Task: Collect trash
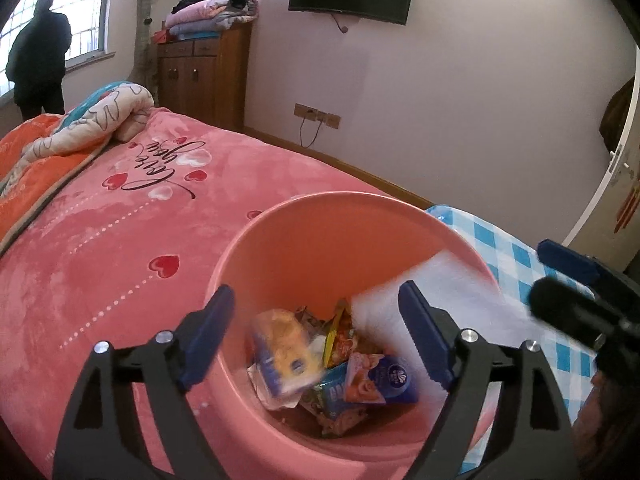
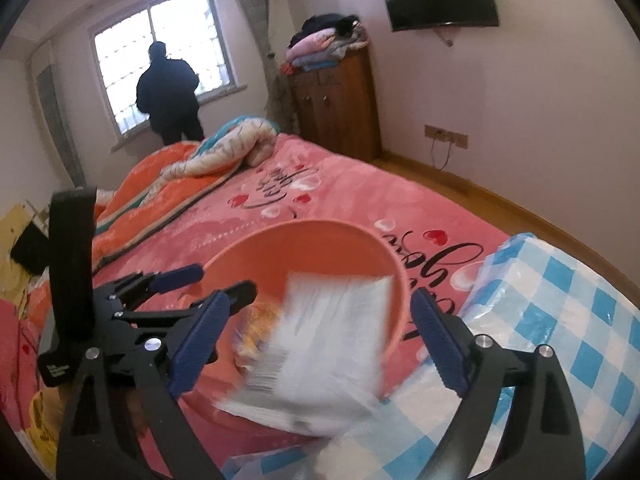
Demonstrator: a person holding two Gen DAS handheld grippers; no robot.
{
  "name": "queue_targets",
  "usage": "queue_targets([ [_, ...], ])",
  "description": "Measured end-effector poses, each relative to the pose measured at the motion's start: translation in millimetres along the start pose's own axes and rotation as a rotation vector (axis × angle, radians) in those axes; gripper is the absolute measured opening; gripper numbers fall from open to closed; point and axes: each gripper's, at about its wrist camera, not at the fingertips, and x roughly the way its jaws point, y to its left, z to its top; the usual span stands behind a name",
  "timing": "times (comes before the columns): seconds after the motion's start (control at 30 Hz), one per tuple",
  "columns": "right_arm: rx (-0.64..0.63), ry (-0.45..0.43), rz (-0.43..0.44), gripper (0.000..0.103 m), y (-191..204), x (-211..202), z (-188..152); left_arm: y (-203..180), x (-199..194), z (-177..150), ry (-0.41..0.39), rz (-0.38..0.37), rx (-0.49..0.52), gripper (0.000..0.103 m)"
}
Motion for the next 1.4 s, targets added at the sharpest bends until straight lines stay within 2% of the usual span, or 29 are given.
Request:
queue_targets([
  [0.13, 0.031, -0.029, -0.038, 0.092, -12.3, -14.8, -6.7, -1.6, -2.3, -1.0, -0.02, 0.016, 0.005, 0.088],
  [0.33, 0.004, -0.075, -0.143, 0.092, -19.9, -39.5, -25.2, -13.7, -9.7, -3.2, -0.048, 0.03, 0.043, 0.09],
  [0.43, 0.014, -0.089, -0.161, 0.092, -25.3, -52.2, -32.7, -22.0, -14.4, -4.2, -0.064, 0.026, 0.059, 0.094],
  [0.67, 0.067, -0.121, -0.195, 0.093, -44.3, -82.0, -49.0, -46.6, -30.6, -5.3, -0.112, -0.026, 0.08, 0.097],
  [0.87, 0.103, -0.135, -0.229, 0.095, -62.2, -106.7, -67.5, -77.2, -37.9, -9.9, -0.129, -0.034, 0.129, 0.099],
  [0.97, 0.118, -0.14, -0.26, 0.095, -69.5, -118.4, -78.3, -91.9, -38.3, -13.1, -0.125, -0.038, 0.147, 0.099],
  [1.4, 0.203, -0.185, -0.437, 0.095, -108.3, -178.7, -127.5, -175.0, -45.6, -40.5, -0.113, -0.162, 0.231, 0.099],
])
